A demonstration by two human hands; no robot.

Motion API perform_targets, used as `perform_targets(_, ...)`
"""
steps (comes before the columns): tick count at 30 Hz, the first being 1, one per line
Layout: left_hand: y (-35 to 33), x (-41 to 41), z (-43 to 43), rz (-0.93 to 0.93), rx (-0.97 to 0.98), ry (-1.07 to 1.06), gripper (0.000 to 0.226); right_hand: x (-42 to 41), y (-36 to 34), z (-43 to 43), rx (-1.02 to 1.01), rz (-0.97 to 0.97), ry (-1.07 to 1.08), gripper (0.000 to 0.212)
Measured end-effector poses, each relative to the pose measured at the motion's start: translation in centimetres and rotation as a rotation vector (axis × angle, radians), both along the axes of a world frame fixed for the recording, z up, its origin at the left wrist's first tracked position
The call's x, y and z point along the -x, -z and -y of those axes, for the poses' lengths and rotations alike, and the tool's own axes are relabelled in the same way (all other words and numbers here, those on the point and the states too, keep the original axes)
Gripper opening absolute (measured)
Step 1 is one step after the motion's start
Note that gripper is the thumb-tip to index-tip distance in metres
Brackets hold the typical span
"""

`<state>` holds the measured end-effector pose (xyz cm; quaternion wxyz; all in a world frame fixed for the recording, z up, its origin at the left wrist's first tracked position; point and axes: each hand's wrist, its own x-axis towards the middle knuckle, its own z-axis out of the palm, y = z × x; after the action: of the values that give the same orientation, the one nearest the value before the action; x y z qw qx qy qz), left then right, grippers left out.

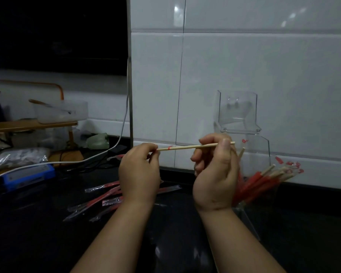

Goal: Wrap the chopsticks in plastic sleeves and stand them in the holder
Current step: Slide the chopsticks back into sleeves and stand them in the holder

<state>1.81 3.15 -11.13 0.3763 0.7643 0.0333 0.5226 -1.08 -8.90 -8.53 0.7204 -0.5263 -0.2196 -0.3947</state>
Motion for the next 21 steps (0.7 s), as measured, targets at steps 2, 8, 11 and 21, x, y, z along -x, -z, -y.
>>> perform_targets(2,0.0,0.0,0.0,0.004,-0.002,-0.005,0.009,-0.1,0.1,0.0,0.011,-0.022,-0.013,0.039)
perform_targets(8,0.0,0.1,0.2,0.060,-0.085,0.013,0.010,-0.8,0.4,-0.6,0.172,-0.205,-0.034,0.032)
perform_targets(11,0.1,0.1,0.1,0.037,-0.072,0.009,0.010,-0.3,0.2,-0.5,0.043,-0.189,-0.174,0.043)
perform_targets(21,0.0,0.2,0.3,0.087,-0.143,0.041,0.012,-1.1,0.4,-0.2,0.144,-0.248,-0.106,0.014)
